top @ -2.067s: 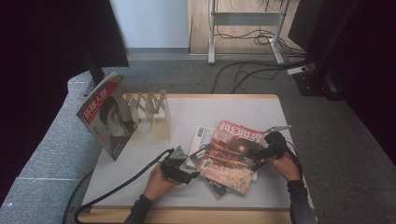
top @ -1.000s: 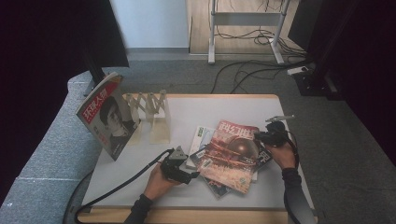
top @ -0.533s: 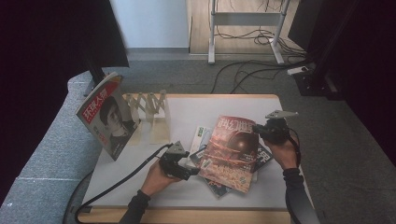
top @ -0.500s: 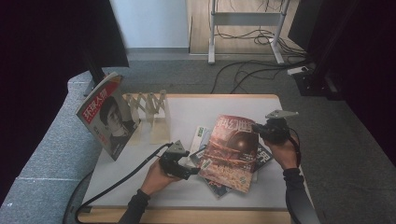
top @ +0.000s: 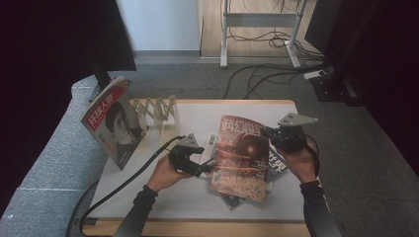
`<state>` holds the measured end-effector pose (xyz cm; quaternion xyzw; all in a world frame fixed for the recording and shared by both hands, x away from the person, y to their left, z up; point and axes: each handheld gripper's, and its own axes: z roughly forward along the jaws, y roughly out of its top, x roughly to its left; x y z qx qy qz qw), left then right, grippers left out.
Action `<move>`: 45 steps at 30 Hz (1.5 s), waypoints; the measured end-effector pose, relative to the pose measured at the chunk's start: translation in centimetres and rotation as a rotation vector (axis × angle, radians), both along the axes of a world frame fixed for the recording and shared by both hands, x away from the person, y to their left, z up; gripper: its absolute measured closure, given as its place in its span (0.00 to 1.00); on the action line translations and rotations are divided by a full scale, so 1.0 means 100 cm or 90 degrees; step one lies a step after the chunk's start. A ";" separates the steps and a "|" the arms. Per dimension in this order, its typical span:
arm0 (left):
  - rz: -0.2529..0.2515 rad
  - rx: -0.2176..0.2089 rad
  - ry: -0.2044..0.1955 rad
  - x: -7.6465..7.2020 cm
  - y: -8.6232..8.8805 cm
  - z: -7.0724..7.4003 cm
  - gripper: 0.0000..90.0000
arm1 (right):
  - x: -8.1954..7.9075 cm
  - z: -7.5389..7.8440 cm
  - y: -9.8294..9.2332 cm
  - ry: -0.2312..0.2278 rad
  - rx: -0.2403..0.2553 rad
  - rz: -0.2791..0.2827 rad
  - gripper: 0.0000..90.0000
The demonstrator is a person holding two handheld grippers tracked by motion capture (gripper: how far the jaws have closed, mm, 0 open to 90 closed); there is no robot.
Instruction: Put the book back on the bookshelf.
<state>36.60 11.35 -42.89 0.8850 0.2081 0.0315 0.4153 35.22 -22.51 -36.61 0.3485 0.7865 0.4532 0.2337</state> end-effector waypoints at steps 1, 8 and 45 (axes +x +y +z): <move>-0.001 0.002 0.000 0.002 0.000 0.003 0.23 | -0.002 0.002 0.001 -0.002 0.001 0.004 0.93; 0.003 0.014 -0.007 0.017 -0.004 0.019 0.25 | -0.018 0.016 0.006 -0.029 0.006 0.044 0.93; -0.060 -0.010 -0.083 0.010 0.004 0.077 0.90 | -0.043 0.055 0.010 -0.087 0.028 0.108 0.92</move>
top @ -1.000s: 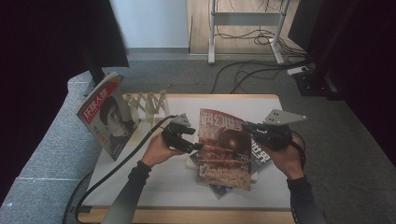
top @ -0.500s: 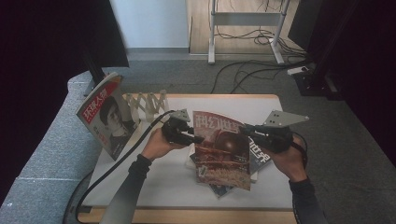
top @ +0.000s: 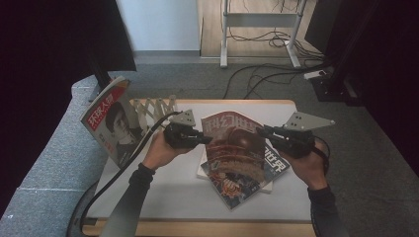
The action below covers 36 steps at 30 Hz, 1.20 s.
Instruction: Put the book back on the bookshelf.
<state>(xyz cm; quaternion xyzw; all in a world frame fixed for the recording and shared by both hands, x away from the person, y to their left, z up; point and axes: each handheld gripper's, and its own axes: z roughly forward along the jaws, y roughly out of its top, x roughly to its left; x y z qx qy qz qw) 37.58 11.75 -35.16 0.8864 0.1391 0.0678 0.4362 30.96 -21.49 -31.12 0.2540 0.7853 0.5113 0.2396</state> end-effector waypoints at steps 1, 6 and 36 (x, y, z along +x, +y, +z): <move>0.002 0.000 -0.008 -0.002 0.000 0.000 0.89 | 0.000 -0.001 0.000 -0.001 -0.001 -0.005 0.92; 0.003 -0.008 -0.033 -0.008 -0.005 0.007 0.82 | -0.001 -0.003 -0.007 0.002 0.009 -0.010 0.92; -0.021 -0.020 -0.021 -0.007 -0.036 0.043 0.93 | -0.005 -0.021 -0.034 0.027 0.003 -0.065 0.80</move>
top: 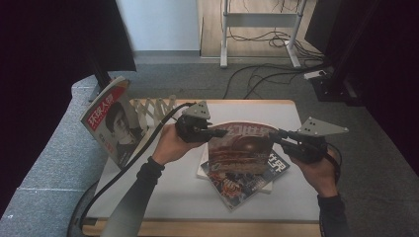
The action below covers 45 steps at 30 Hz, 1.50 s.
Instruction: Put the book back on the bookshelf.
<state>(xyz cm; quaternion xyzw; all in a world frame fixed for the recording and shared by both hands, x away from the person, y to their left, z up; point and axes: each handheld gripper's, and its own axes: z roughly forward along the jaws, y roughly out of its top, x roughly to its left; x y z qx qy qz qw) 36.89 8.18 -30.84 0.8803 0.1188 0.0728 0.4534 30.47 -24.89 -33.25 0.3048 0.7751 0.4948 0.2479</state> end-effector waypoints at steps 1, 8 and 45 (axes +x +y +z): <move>0.002 -0.001 0.002 0.000 0.001 0.000 0.93 | 0.000 -0.003 -0.001 0.005 -0.003 -0.007 0.78; 0.012 0.013 0.012 0.001 0.010 0.003 0.93 | 0.002 -0.031 -0.015 0.044 -0.003 -0.055 0.59; 0.167 0.007 0.032 -0.023 0.093 0.026 0.93 | -0.014 -0.192 -0.049 0.222 -0.082 -0.226 0.02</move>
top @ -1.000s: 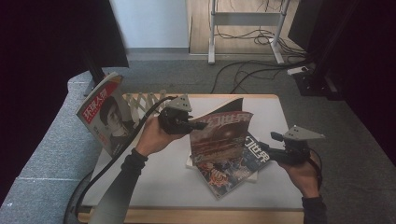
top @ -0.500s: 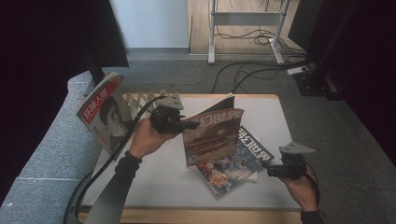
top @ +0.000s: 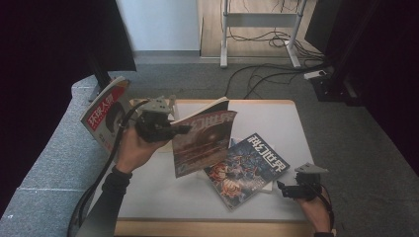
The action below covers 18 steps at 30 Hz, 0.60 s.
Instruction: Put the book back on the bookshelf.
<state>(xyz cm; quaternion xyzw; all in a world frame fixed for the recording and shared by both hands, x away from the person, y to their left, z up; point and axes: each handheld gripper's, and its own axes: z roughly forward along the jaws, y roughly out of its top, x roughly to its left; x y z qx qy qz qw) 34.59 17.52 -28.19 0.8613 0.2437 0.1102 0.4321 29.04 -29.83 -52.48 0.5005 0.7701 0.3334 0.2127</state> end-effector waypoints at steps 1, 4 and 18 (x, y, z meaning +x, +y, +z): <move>0.010 -0.001 -0.002 -0.002 0.005 0.002 0.93 | 0.000 -0.003 -0.001 0.002 0.000 -0.004 0.02; 0.039 0.000 -0.008 -0.008 0.021 0.006 0.93 | 0.000 -0.009 -0.001 0.011 0.002 -0.010 0.02; 0.158 -0.001 -0.009 -0.029 0.085 0.013 0.93 | -0.001 -0.013 0.000 0.002 0.001 -0.017 0.00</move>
